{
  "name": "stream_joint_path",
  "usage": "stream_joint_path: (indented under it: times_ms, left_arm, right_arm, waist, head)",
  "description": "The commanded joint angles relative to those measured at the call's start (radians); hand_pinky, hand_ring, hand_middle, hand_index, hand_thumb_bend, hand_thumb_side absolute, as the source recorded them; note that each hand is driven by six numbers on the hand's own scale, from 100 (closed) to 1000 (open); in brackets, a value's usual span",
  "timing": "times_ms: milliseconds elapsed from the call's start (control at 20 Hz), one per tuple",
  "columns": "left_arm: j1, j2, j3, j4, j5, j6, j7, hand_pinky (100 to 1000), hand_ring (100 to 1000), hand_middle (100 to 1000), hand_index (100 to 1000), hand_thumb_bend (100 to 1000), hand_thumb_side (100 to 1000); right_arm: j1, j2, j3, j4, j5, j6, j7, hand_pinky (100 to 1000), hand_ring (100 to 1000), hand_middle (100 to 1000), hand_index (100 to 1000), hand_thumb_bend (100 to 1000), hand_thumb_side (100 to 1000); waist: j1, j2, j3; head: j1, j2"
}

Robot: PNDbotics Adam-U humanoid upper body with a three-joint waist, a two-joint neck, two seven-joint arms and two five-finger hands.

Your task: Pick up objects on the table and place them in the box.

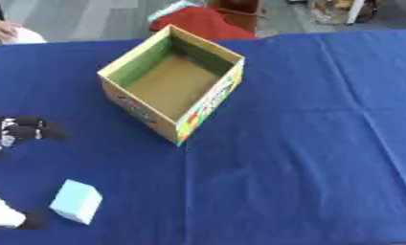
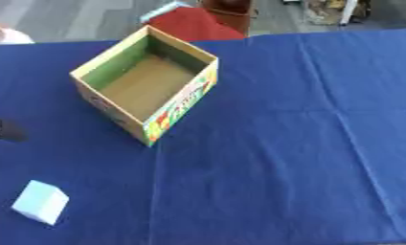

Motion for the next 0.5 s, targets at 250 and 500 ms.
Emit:
stream_joint_path:
  times_ms: [250, 500]
  left_arm:
    - [-0.024, 0.041, -0.016, -0.014, 0.044, 0.023, -0.054, 858, 861, 858, 968, 592, 394]
    - [-0.022, 0.045, -0.03, -0.014, 0.061, 0.042, -0.09, 866, 871, 876, 988, 435, 202]
  right_arm:
    - [-0.012, -0.017, -0.005, -0.02, -0.008, -0.007, -0.003, 686, 708, 839, 788, 100, 1000]
    - [-0.012, -0.016, -0.005, -0.02, -0.008, -0.008, -0.006, 686, 708, 838, 788, 100, 1000]
  waist:
    - [0.005, -0.013, -0.006]
    - [0.01, -0.012, -0.008]
  head:
    - [0.002, 0.002]
    - [0.003, 0.005]
